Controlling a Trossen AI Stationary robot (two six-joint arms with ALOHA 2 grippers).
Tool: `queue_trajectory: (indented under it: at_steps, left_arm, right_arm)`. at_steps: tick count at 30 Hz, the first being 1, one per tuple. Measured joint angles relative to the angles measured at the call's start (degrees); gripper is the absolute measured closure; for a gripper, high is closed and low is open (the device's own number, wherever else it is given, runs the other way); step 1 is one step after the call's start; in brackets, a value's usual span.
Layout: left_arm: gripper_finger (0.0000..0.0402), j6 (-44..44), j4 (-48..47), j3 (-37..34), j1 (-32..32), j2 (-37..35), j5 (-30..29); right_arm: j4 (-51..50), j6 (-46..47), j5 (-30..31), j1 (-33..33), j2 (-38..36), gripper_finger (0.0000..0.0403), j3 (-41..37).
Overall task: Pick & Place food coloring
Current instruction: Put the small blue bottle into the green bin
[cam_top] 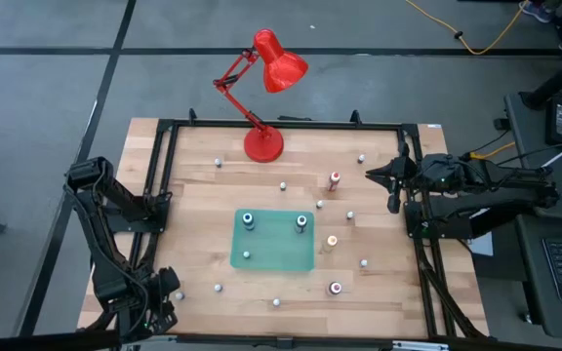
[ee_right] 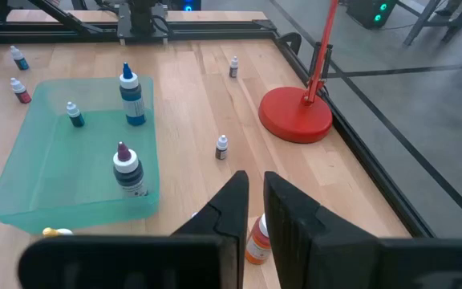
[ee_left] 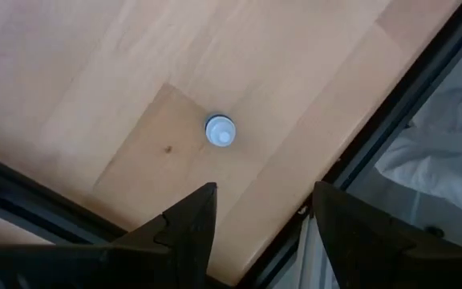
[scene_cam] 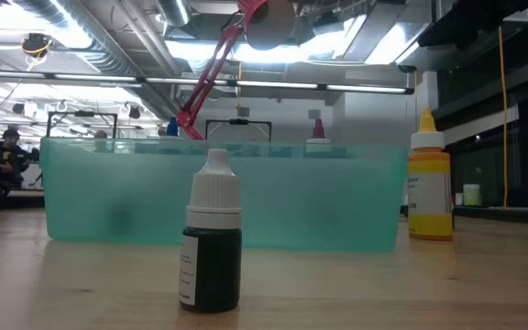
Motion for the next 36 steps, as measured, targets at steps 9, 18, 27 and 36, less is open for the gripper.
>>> queue_trajectory:
  at_steps: [9,18,27,36]
  left_arm:
    - [0.0165,-0.4,-1.3,-0.1,0.1,4.4,-0.5]
    - [0.0154,-2.1,-1.1,-0.1,0.1,10.8,-1.5]
    - [0.0155,-2.7,-1.0,-0.1,0.3,13.4,-3.5]
    - [0.0181,-2.7,-0.4,-0.1,0.4,14.2,-3.8]
  right_arm:
    - [0.0,0.0,0.0,0.0,0.0,0.0357,0.0]
    - [0.0,0.0,0.0,0.0,0.0,0.0357,0.0]
    - [0.0,0.0,0.0,0.0,0.0,0.0357,0.0]
    - [0.0,0.0,0.0,0.0,0.0,0.0357,0.0]
